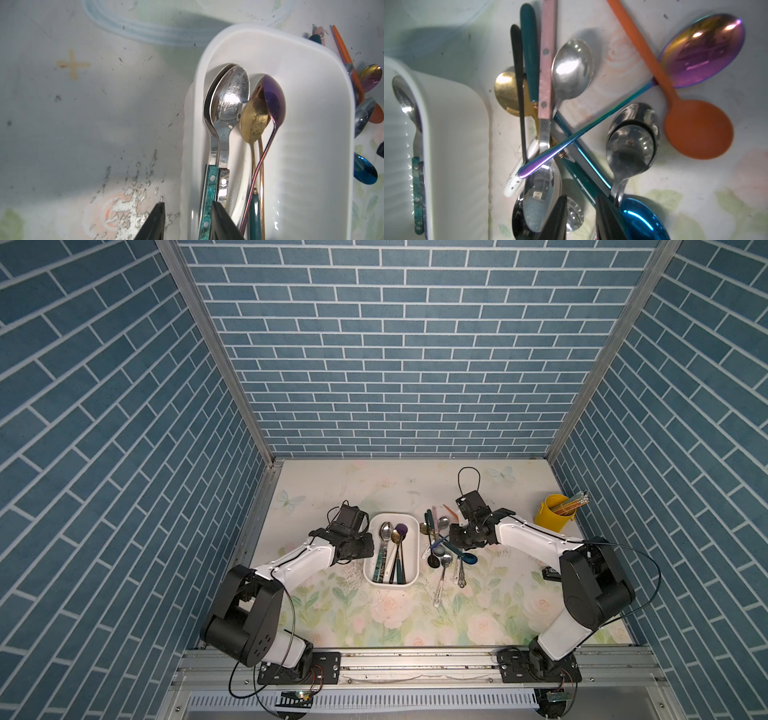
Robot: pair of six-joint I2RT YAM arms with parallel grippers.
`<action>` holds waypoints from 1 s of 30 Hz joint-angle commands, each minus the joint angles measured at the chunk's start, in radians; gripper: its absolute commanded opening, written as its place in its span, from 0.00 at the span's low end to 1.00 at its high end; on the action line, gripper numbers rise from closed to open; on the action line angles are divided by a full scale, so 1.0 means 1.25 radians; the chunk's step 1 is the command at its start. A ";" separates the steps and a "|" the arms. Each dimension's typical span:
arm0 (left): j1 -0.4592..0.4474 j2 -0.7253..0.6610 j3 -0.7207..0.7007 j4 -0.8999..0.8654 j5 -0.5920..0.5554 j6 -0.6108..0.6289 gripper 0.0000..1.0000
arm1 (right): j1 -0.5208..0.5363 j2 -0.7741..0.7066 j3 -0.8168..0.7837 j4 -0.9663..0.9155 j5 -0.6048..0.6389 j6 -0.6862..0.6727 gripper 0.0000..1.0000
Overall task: Put the spoon into the storage box
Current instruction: Adjust the storage box at the center of the board, then pick up the spoon from the center of the board.
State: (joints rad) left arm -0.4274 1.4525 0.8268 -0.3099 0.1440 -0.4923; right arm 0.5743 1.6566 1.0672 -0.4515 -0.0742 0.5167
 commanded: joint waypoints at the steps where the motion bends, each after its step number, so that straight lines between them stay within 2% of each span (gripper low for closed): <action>1: 0.003 -0.023 0.034 -0.044 -0.035 0.040 0.45 | 0.052 -0.034 -0.009 -0.041 0.013 0.030 0.27; 5: 0.003 -0.023 0.055 -0.063 -0.057 0.068 0.48 | 0.099 -0.047 -0.025 -0.072 0.005 0.068 0.28; 15: 0.003 -0.012 0.065 -0.060 -0.054 0.092 0.48 | 0.194 -0.029 -0.061 -0.129 -0.026 0.122 0.30; 30: 0.003 -0.034 0.044 -0.061 -0.060 0.100 0.49 | 0.216 0.044 -0.039 -0.173 -0.027 0.119 0.34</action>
State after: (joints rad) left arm -0.4274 1.4342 0.8879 -0.3702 0.0860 -0.3748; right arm 0.8398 1.6928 0.9924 -0.6067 -0.1127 0.6502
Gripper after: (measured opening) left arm 0.485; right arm 0.337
